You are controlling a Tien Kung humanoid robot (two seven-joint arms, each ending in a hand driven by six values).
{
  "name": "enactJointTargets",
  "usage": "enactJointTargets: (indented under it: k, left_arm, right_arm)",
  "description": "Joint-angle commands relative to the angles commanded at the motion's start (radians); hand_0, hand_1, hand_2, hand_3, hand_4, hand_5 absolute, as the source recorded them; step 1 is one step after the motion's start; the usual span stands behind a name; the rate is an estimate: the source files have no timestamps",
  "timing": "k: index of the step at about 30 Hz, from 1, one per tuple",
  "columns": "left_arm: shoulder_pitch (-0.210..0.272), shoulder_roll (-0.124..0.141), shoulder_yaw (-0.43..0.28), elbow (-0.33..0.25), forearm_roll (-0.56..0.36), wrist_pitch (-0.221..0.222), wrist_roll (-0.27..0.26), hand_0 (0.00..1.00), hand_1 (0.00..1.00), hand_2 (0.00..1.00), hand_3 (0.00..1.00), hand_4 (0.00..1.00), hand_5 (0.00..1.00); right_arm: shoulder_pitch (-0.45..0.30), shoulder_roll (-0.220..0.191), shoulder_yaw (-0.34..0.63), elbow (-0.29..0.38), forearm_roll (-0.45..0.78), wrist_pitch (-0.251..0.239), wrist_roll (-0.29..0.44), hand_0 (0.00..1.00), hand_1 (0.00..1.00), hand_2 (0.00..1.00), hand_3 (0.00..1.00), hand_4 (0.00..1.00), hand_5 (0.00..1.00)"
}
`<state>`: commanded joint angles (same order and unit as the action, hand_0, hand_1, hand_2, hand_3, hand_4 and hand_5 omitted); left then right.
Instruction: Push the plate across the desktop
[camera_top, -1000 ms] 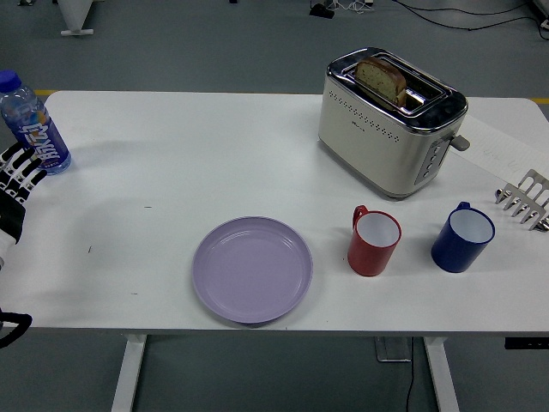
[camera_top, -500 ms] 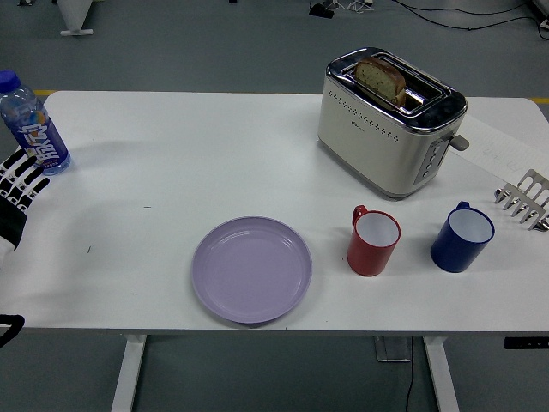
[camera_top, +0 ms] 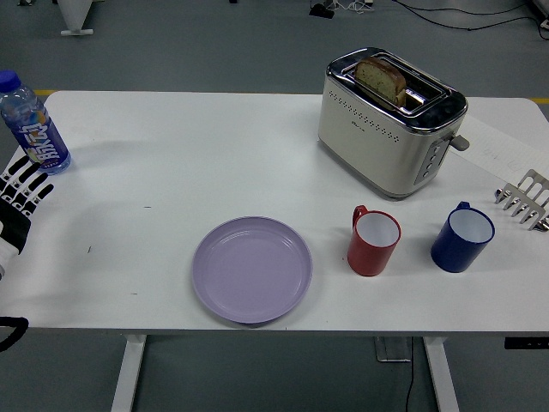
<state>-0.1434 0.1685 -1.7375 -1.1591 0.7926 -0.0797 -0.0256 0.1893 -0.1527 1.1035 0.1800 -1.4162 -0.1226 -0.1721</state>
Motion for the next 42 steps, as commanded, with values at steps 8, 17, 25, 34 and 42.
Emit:
enactJointTargets:
  k: [8,17,25,34,42]
  left_arm:
    - [0.004,-0.003,0.001,0.001,-0.003,0.001,-0.001,0.769,0.814,0.817,0.776,0.592,0.998]
    - [0.007,-0.006,-0.001,0.002,-0.005,0.001,-0.002,0.770,0.814,0.819,0.777,0.599,0.998]
    - [0.005,-0.009,-0.011,0.003,-0.003,-0.004,-0.004,0.771,0.815,0.819,0.779,0.601,0.998]
    - [0.011,-0.011,-0.030,0.003,-0.003,-0.002,-0.005,0.771,0.815,0.819,0.780,0.603,0.998]
    - [0.005,-0.012,-0.033,0.003,-0.002,-0.004,-0.005,0.771,0.815,0.819,0.780,0.602,0.998]
  right_arm:
    - [-0.003,0.000,-0.001,0.000,0.000,0.000,0.000,0.639,0.614,0.665,0.604,0.193,0.113]
    - [-0.002,-0.001,-0.005,0.000,0.007,-0.001,0.002,0.639,0.614,0.665,0.604,0.192,0.111]
    - [0.003,0.000,-0.002,0.000,0.002,0.000,0.002,0.638,0.613,0.664,0.604,0.192,0.110]
    - [0.009,0.000,0.001,0.000,0.000,-0.001,0.000,0.639,0.614,0.664,0.604,0.192,0.111]
    - [0.012,0.000,0.005,0.000,-0.008,0.001,-0.001,0.639,0.614,0.664,0.604,0.191,0.109]
